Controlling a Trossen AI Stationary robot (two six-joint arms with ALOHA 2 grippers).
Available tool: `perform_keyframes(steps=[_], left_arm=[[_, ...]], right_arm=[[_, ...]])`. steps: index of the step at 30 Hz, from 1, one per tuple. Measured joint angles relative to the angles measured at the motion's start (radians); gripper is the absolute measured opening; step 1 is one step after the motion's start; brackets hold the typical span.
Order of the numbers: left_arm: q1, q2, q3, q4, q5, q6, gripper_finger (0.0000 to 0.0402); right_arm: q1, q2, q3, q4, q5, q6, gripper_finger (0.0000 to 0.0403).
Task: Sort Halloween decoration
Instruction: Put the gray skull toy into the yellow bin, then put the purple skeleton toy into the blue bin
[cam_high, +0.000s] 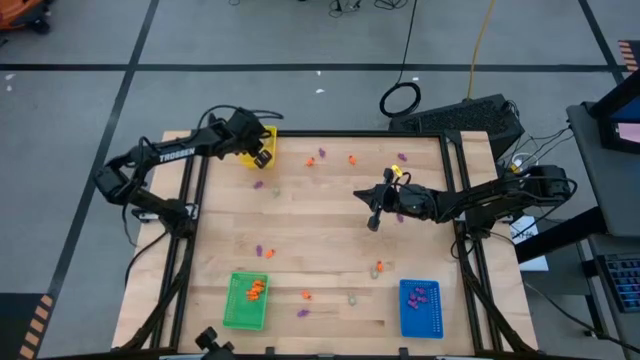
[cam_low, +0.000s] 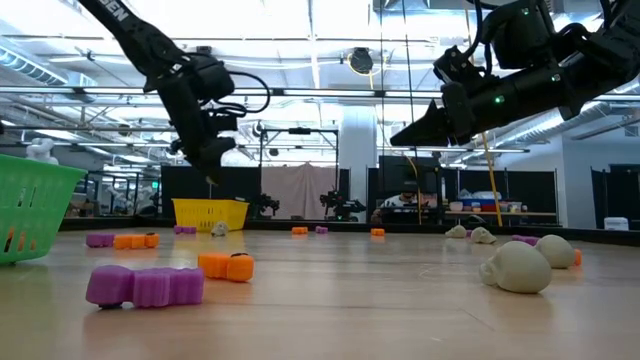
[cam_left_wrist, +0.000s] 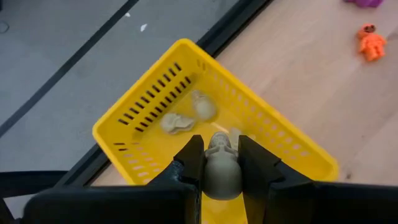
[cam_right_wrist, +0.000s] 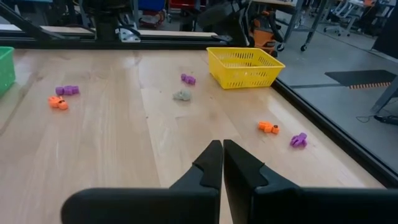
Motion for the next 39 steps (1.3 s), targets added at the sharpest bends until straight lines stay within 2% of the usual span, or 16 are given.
perform_keyframes(steps=[4,11,24,33,36,39], left_arm=[[0.036,0.000,0.000,0.002,0.012,0.013,0.0056],[0.068,0.016,0.000,0.001,0.102,0.011,0.0056],[0.073,0.146,0.000,0.049,0.103,0.010,0.0057],[0.071,0.127,0.000,0.051,0.076,0.017,0.0185],[0.066,0.100,0.000,0.048,0.076,0.014,0.0199],[0.041,0.052,-0.004,0.049,0.070,0.012,0.0195]], right_arm=[[0.000,0.000,0.000,0.001,0.000,0.014,0.0000],[0.000,0.000,0.000,0.005,0.000,0.006,0.0000],[0.000,0.000,0.000,0.001,0.000,0.015,0.0000],[0.000,0.000,0.000,-0.004,0.000,0.015,0.0000],[0.000,0.000,0.000,-0.006,-0.001,0.018,0.0000],[0.000,0.000,0.000,-0.023,-0.002,0.018,0.0000]])
